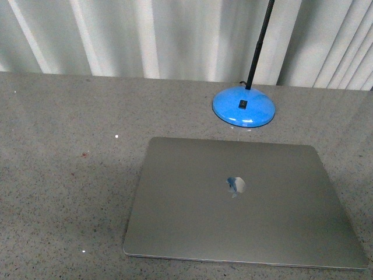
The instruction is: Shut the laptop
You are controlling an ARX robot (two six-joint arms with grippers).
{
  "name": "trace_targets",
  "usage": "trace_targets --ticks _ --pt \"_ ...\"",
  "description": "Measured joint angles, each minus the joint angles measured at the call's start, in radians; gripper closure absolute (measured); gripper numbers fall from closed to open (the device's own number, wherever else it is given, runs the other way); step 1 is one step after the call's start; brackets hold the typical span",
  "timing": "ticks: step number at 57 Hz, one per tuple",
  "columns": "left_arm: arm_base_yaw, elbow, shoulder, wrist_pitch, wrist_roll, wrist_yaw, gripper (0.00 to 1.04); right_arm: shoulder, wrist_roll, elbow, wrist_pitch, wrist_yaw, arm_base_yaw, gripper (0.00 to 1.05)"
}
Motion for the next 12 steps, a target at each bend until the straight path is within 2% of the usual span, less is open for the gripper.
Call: trace_targets --ticks 12 --pt "0.0 0.0 0.0 0.0 0.0 0.0 0.07 0.0 0.0 0.0 0.0 0.0 0.0 0.07"
